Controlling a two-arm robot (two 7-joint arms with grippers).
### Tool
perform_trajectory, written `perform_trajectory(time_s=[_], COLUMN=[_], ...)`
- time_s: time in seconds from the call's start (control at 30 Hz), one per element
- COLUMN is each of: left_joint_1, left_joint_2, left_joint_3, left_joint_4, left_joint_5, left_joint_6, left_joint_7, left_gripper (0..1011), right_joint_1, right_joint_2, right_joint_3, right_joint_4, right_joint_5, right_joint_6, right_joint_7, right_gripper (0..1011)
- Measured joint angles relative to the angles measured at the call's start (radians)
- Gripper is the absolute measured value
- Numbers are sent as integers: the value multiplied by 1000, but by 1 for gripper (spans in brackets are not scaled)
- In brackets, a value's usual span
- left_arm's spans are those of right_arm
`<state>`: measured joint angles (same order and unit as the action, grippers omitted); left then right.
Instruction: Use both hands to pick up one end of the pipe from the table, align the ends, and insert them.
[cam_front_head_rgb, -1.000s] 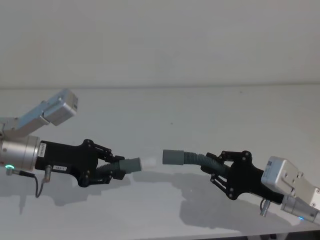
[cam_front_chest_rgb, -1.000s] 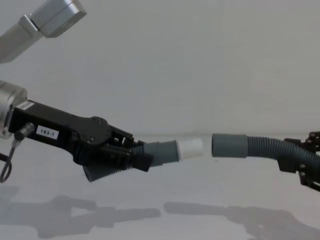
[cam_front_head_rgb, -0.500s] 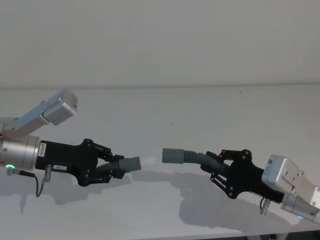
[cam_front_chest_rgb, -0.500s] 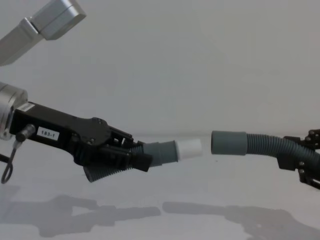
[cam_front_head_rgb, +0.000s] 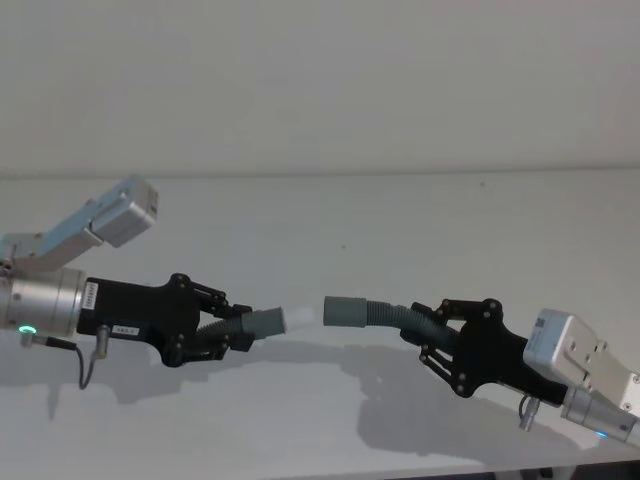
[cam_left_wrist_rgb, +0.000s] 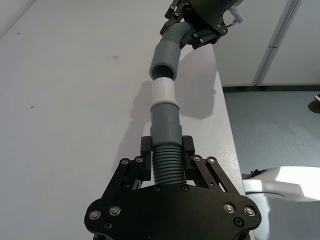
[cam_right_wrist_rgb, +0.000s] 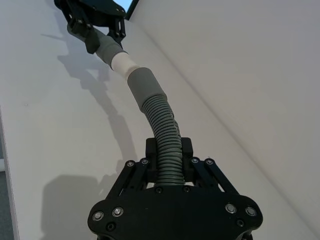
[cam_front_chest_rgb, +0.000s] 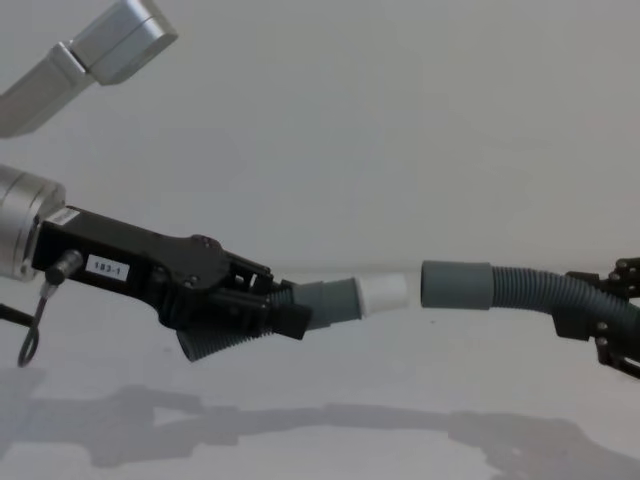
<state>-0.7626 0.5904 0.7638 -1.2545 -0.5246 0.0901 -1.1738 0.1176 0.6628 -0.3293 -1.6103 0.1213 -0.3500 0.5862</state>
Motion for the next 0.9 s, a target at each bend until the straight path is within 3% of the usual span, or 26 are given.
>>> perform_trajectory(time_s=[0.9], left_joint_1=[-40], left_joint_2=[-33], left_joint_3=[30], left_joint_4=[58], left_joint_5=[-5], left_joint_6=[-29], left_joint_7=[-12], left_gripper=[322], right_joint_1=[1], right_joint_2=[0], right_joint_3=[0], right_joint_4=[0], right_joint_5=[1], right_joint_6=[0], right_joint_7=[1], right_gripper=[251])
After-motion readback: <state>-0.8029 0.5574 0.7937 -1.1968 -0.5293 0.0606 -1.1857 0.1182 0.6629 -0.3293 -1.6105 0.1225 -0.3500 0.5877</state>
